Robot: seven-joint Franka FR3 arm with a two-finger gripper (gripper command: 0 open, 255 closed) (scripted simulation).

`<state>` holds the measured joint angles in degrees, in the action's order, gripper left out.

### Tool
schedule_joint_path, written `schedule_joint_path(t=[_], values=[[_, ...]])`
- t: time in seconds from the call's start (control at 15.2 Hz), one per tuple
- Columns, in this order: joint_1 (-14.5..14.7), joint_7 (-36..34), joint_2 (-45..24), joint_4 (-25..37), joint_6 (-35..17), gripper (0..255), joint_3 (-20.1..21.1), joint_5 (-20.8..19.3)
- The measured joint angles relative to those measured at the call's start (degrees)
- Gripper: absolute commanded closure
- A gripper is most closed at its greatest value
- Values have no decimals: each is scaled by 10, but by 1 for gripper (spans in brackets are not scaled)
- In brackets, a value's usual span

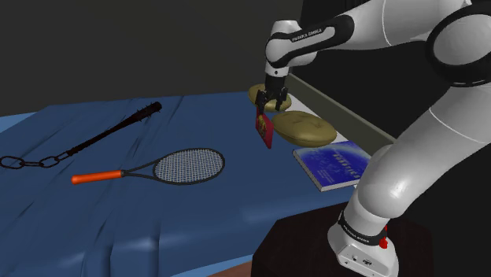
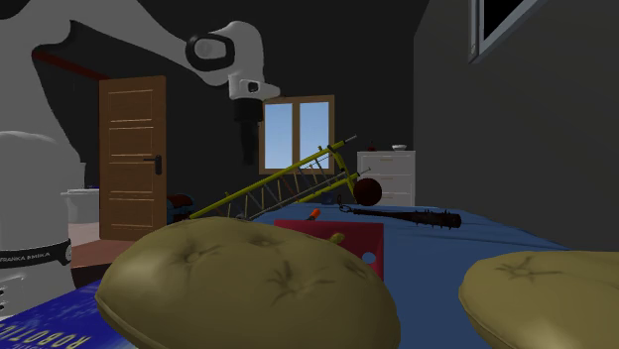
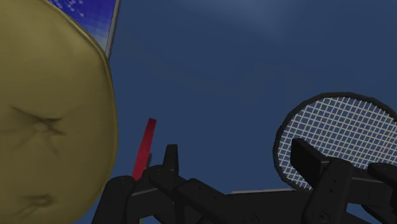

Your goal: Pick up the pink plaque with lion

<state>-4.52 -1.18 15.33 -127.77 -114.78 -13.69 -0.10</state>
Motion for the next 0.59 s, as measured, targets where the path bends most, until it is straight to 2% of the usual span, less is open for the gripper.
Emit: schedule_joint_path(t=[0.59], values=[[-24,44,-178,104,-62,0,-42,43]])
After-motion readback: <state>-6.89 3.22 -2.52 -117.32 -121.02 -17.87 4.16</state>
